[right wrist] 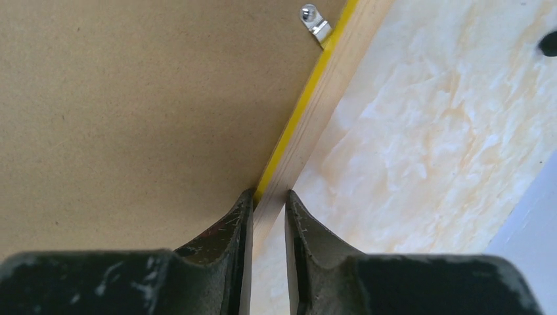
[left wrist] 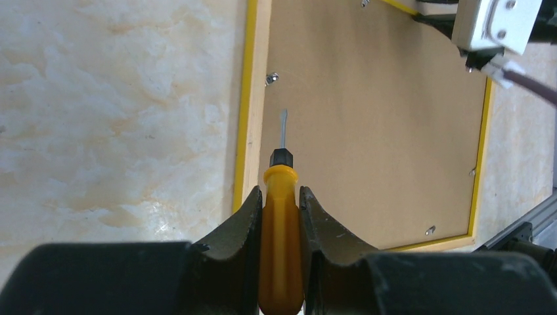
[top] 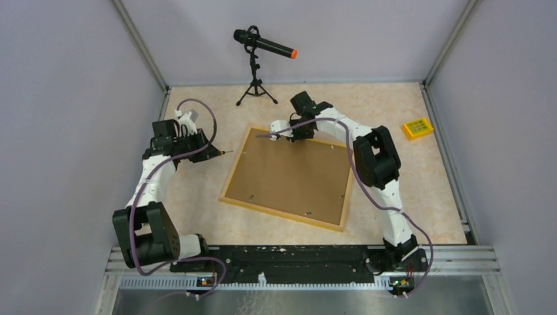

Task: Take the photo out of the frame

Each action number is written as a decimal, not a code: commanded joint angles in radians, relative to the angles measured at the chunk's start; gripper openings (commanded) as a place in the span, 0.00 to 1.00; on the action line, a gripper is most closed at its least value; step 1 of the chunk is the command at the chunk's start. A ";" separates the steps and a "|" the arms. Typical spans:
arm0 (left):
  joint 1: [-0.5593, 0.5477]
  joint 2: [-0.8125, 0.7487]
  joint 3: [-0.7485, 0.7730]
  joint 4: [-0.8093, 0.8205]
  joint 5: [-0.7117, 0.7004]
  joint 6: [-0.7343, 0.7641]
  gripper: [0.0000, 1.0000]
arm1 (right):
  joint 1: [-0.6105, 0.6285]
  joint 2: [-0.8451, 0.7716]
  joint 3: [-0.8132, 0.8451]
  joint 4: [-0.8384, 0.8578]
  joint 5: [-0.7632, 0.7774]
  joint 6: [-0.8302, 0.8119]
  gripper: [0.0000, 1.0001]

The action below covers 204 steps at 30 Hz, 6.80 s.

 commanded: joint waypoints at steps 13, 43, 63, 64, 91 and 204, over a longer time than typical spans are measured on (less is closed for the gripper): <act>-0.007 0.049 0.069 -0.003 0.009 0.124 0.00 | -0.307 -0.294 -0.092 -0.159 -0.210 0.993 0.61; -0.097 0.125 0.203 -0.116 -0.041 0.284 0.00 | -0.447 -0.176 -0.322 -0.058 -0.014 1.048 0.20; -0.423 0.382 0.620 -0.485 -0.465 0.749 0.00 | -0.492 -0.245 -0.185 -0.217 -0.272 1.005 0.53; -0.434 0.396 0.634 -0.499 -0.494 0.772 0.00 | -0.494 -0.257 -0.215 -0.217 -0.289 1.014 0.53; -0.547 0.529 0.680 -0.489 -0.576 1.040 0.00 | -0.497 -0.318 -0.498 -0.117 -0.293 1.086 0.47; -0.383 0.662 0.601 -0.703 -0.124 0.728 0.00 | -0.523 -0.314 -0.565 -0.169 -0.361 1.067 0.42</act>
